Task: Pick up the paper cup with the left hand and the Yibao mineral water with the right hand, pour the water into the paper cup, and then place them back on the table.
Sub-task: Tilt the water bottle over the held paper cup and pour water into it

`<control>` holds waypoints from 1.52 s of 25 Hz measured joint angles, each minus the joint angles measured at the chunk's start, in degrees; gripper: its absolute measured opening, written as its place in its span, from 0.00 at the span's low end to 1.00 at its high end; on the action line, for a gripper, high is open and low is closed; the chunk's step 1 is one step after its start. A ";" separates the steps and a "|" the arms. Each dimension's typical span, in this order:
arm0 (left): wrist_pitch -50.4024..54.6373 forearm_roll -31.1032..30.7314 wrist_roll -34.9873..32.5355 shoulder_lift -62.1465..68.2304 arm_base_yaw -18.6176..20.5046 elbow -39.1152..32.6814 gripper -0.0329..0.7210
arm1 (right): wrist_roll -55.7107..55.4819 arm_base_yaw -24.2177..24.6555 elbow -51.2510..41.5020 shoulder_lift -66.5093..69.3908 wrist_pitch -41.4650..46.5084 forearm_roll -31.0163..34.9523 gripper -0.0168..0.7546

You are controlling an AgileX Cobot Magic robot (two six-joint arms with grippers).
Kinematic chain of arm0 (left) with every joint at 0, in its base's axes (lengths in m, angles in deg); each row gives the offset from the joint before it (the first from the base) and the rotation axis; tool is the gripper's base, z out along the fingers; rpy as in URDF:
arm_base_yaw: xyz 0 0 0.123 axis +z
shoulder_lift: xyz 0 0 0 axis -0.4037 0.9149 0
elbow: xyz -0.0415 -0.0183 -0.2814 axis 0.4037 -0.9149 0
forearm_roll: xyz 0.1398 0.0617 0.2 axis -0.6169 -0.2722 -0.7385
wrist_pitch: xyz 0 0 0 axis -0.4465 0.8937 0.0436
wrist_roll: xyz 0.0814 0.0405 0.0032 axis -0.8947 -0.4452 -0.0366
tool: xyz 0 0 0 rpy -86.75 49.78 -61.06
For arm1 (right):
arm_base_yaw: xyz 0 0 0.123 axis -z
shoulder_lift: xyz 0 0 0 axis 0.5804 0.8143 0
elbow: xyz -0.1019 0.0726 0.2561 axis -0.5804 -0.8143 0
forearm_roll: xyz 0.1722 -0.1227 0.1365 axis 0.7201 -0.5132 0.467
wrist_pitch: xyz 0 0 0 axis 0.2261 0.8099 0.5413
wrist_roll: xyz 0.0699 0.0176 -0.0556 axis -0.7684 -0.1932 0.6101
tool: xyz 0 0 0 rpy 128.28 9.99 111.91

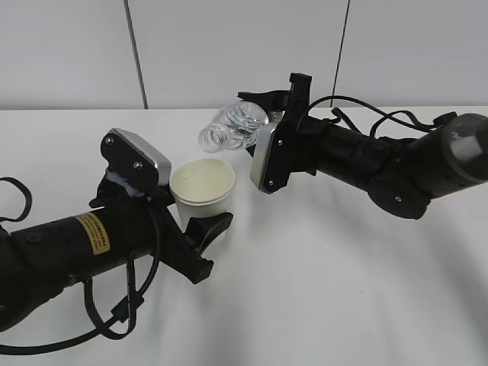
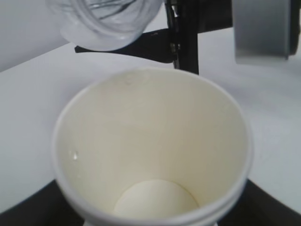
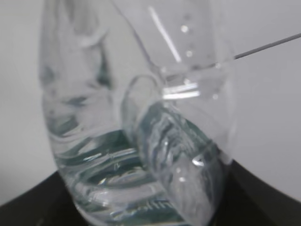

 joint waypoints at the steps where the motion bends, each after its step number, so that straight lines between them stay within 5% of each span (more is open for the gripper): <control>1: 0.00 0.00 0.15 0.00 0.00 0.00 0.65 | 0.56 0.00 0.00 0.00 0.00 0.00 0.63; 38: 1.70 -0.42 0.83 0.00 0.00 0.00 0.65 | 10.33 0.00 0.00 0.00 -0.09 0.20 0.63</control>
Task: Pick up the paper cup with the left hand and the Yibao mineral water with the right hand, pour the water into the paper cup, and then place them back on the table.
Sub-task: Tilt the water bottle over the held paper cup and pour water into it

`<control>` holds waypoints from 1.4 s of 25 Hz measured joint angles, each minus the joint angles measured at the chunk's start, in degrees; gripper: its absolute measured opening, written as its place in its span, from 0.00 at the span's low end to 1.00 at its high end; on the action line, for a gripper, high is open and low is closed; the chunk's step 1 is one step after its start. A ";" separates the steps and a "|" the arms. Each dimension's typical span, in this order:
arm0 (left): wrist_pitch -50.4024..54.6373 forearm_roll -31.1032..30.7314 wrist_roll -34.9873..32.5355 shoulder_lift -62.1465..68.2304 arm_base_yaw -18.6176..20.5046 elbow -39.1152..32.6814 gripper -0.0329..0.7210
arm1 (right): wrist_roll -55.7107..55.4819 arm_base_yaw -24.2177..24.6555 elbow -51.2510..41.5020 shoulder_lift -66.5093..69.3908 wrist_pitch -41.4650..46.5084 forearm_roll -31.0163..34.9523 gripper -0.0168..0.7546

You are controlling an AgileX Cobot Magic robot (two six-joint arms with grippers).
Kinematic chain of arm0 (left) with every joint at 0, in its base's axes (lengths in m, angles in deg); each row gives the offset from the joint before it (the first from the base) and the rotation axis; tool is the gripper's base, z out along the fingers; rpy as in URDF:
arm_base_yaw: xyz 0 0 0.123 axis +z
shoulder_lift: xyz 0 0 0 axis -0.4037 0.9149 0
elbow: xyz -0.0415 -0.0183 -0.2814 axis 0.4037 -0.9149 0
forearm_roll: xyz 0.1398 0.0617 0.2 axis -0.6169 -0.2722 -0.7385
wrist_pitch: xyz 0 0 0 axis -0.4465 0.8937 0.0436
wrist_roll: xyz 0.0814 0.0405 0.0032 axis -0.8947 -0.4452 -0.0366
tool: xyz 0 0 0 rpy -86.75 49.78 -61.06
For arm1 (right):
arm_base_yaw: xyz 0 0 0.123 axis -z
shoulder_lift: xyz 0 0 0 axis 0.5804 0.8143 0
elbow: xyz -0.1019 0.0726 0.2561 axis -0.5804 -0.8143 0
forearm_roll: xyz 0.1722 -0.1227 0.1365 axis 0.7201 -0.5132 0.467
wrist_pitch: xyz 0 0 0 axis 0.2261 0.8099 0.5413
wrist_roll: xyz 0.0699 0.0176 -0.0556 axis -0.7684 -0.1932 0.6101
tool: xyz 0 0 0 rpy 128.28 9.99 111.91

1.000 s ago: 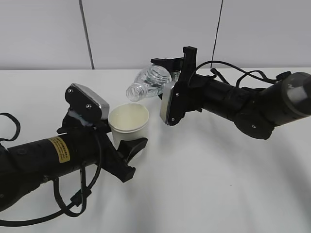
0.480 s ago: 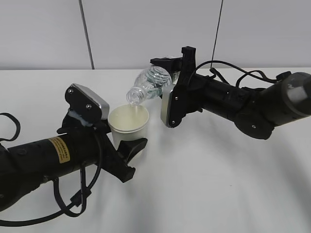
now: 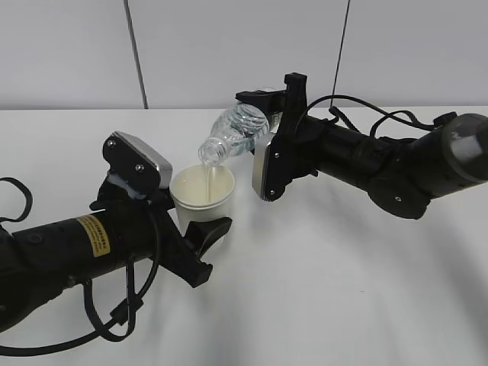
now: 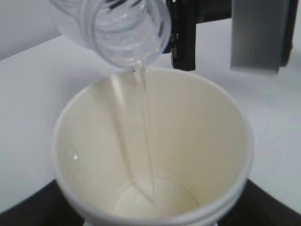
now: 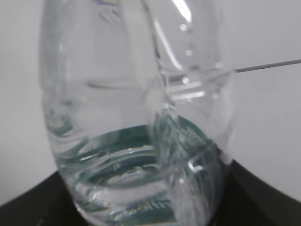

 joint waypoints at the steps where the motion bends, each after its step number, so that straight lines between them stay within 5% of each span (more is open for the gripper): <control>1: 0.00 0.00 0.00 0.00 0.00 0.00 0.65 | 0.00 0.00 0.00 0.00 0.00 0.00 0.63; 35: 0.00 -1.94 0.00 0.00 0.00 0.00 0.65 | 2.86 0.00 0.00 0.00 0.00 0.12 0.63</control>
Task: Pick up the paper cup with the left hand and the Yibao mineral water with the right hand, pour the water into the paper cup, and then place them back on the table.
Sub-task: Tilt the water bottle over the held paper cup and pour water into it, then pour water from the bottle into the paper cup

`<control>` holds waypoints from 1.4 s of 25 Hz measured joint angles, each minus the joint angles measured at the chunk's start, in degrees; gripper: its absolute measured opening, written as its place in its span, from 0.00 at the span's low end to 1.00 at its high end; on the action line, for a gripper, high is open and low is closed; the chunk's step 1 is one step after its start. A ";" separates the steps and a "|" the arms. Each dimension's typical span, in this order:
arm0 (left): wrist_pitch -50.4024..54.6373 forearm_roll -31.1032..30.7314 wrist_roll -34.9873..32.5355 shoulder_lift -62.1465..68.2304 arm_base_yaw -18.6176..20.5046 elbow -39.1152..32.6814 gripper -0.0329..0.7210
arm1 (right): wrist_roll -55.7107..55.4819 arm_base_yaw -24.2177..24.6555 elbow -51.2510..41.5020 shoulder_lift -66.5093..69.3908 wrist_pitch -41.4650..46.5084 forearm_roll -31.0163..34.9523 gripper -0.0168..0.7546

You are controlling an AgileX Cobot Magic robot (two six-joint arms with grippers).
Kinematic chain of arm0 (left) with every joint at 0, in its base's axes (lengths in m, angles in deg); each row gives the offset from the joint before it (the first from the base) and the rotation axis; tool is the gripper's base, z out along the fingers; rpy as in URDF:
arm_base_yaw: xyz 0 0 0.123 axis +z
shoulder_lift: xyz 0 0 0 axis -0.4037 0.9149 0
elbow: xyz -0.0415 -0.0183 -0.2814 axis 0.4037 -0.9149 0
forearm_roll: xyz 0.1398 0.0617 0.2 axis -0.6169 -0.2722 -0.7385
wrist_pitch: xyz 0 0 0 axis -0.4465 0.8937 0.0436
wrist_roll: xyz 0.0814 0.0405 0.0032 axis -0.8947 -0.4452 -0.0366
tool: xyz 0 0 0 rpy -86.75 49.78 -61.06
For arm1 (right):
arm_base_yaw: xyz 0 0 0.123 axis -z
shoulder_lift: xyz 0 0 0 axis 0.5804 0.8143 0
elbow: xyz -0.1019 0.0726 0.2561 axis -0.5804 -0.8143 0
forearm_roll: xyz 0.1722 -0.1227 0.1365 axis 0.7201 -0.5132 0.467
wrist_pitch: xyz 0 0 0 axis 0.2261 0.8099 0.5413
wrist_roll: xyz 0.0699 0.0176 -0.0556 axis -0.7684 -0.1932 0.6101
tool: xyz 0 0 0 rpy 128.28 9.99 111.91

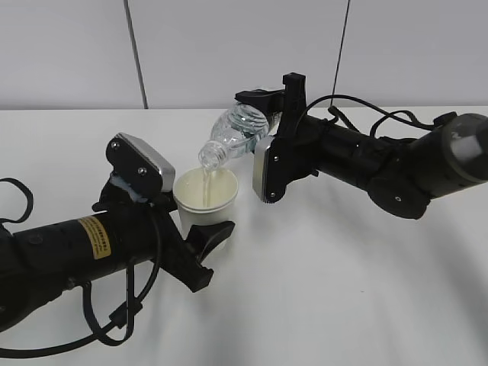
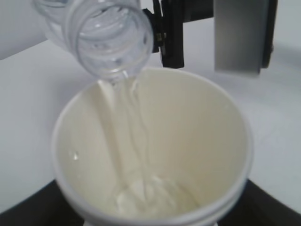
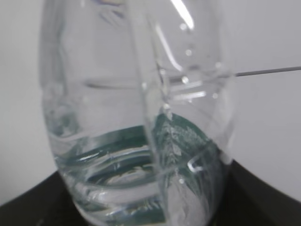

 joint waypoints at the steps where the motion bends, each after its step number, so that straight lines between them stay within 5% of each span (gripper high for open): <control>1: 0.00 0.00 0.00 0.00 0.00 0.00 0.65 | 0.15 0.00 0.00 0.00 0.00 0.00 0.63; 35: -0.85 0.00 0.00 0.04 0.00 0.00 0.65 | 2.27 0.00 0.00 0.00 -0.13 0.11 0.63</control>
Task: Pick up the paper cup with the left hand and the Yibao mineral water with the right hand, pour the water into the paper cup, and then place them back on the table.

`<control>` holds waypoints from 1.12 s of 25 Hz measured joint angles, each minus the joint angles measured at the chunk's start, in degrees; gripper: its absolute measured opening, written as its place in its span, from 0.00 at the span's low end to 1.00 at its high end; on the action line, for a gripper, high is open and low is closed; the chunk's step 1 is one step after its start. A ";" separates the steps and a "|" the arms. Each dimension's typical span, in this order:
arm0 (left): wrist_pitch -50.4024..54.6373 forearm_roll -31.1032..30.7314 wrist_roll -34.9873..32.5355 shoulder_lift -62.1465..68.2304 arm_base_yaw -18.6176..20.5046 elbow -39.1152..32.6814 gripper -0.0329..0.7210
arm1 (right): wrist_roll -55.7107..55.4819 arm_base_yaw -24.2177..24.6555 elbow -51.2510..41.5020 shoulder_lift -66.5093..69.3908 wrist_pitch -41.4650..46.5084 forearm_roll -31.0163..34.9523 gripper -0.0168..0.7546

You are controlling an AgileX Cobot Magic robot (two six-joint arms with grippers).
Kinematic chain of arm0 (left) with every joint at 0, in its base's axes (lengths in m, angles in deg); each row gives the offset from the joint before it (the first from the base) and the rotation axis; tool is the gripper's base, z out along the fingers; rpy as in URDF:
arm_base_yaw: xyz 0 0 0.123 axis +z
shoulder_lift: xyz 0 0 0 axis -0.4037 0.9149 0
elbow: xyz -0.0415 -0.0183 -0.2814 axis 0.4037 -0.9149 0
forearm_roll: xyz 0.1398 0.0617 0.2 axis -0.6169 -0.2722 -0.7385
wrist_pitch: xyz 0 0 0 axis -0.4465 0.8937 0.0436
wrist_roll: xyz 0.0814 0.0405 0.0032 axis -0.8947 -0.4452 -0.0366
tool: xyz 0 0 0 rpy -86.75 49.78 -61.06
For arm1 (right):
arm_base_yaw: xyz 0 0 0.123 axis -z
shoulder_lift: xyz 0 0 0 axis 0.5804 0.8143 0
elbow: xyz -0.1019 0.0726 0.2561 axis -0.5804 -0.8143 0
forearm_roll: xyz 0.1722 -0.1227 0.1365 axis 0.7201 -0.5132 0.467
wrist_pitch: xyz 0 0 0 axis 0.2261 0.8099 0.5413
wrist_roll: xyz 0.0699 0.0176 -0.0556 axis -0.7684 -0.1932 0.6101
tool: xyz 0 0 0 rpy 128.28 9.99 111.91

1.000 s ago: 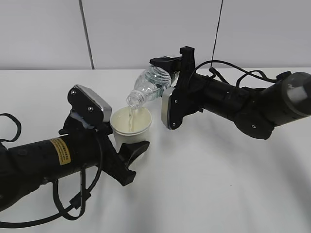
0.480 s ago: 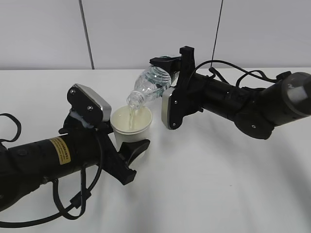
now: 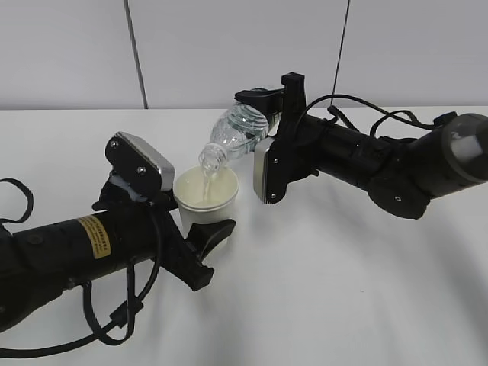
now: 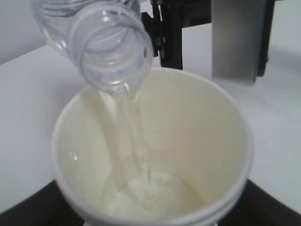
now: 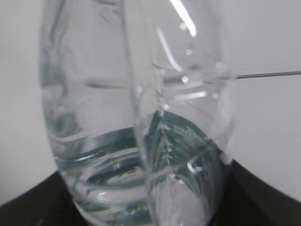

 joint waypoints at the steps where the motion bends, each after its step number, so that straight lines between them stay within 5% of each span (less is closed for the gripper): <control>1: 0.00 0.00 0.00 0.02 0.00 0.00 0.65 | 0.00 0.00 0.00 0.00 0.00 0.00 0.63; 28: 2.64 0.00 0.00 0.02 0.00 -0.03 0.65 | 1.77 0.00 0.00 0.00 -0.04 0.59 0.63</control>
